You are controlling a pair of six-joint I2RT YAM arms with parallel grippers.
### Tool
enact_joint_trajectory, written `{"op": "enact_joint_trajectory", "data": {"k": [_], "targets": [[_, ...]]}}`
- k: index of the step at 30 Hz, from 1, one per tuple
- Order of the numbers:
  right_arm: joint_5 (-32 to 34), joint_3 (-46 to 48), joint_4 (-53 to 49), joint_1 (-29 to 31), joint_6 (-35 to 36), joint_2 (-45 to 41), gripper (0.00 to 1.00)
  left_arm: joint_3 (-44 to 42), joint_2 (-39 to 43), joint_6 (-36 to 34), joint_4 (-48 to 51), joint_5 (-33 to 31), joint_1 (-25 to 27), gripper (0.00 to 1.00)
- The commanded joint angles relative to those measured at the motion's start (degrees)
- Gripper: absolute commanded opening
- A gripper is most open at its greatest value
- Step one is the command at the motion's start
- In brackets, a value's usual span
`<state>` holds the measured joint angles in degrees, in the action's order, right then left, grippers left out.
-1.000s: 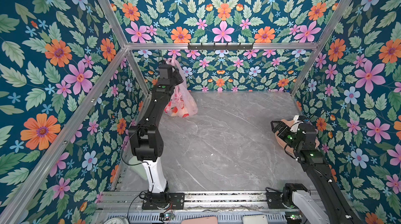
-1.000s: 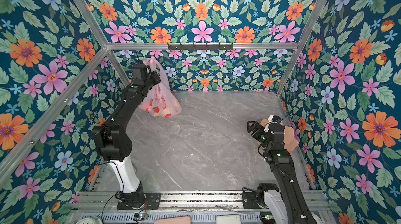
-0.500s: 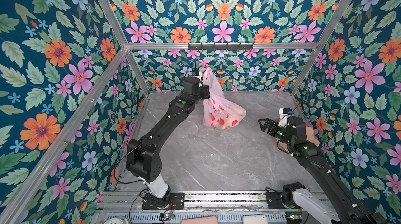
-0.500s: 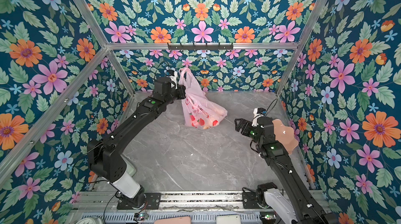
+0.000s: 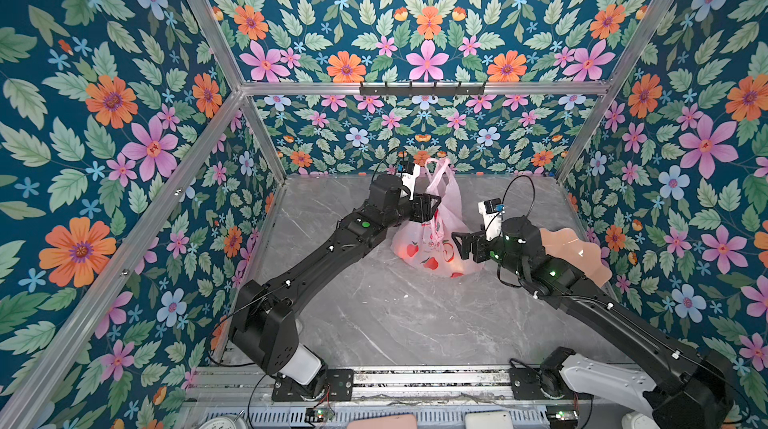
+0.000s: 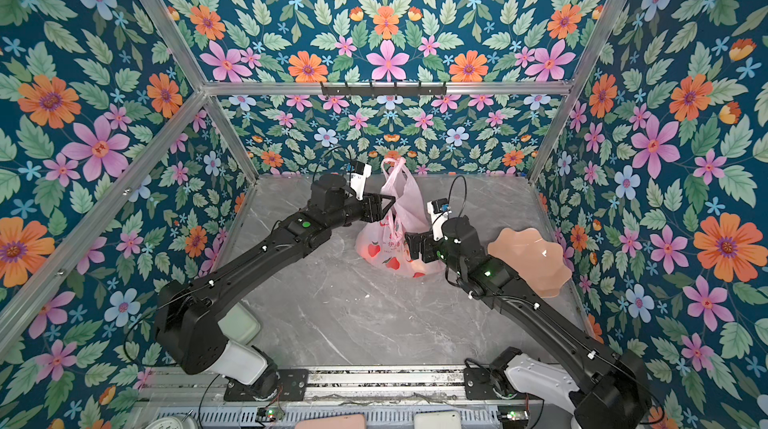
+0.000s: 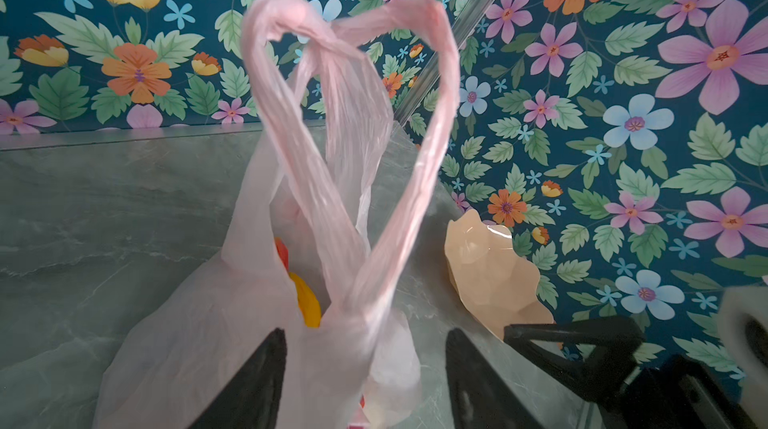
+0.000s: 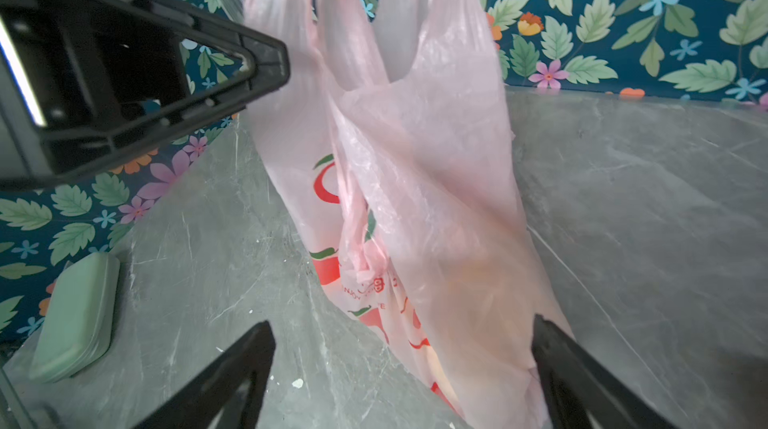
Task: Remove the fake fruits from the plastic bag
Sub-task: 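Drag the bag centreward with the left gripper while the right grasps the other handle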
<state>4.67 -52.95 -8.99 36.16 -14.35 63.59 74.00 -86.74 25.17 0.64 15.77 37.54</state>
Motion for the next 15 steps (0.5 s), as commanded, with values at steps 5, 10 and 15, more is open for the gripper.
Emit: {"op": "enact_joint_trajectory", "data": {"k": [5, 10, 15], "targets": [[-2.73, -9.68, -1.67, 0.55, -2.3, 9.18, 0.96, -2.77, 2.41, -1.78, -1.7, -4.62, 0.09, 0.66], [2.15, -18.38, -7.72, 0.75, -2.76, 17.4, 0.95, -4.14, 2.84, -2.0, -1.96, -6.37, 0.15, 0.62], [5.89, -24.87, -13.32, 0.69, -3.23, 24.0, 0.85, -3.64, 1.97, -2.31, -1.26, -5.77, 0.1, 0.58]]}}
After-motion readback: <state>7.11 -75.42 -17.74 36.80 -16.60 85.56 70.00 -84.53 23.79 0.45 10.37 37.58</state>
